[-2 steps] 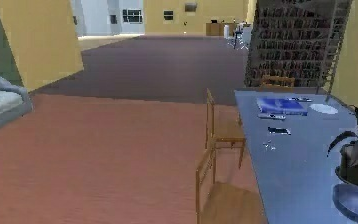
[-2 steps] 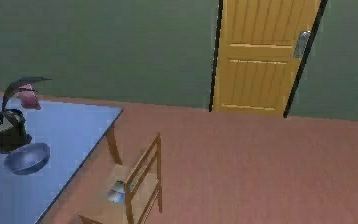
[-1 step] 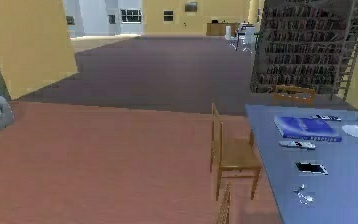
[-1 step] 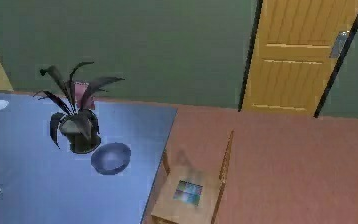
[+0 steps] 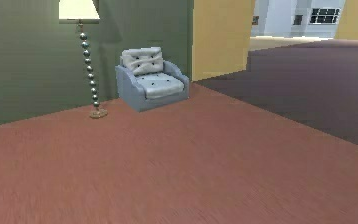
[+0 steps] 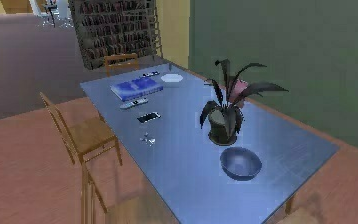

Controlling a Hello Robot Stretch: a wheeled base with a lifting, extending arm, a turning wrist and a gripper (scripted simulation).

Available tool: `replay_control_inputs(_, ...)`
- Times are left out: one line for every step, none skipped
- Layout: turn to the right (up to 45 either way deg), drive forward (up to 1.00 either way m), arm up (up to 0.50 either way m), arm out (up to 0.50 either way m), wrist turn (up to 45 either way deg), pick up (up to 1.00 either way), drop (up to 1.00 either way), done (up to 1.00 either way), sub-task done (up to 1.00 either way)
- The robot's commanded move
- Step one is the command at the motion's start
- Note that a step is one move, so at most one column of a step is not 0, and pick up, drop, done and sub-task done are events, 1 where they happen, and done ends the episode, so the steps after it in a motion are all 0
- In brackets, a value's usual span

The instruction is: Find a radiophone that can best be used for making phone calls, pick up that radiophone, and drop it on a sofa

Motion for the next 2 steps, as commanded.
replay_control_inputs(-6.0,0.0,0.0,0.0,0.0,0.0,0.0,0.0,0.0)
replay_control_inputs(30.0,0.0,0.0,0.0,0.0,0.0,0.0,0.0,0.0)
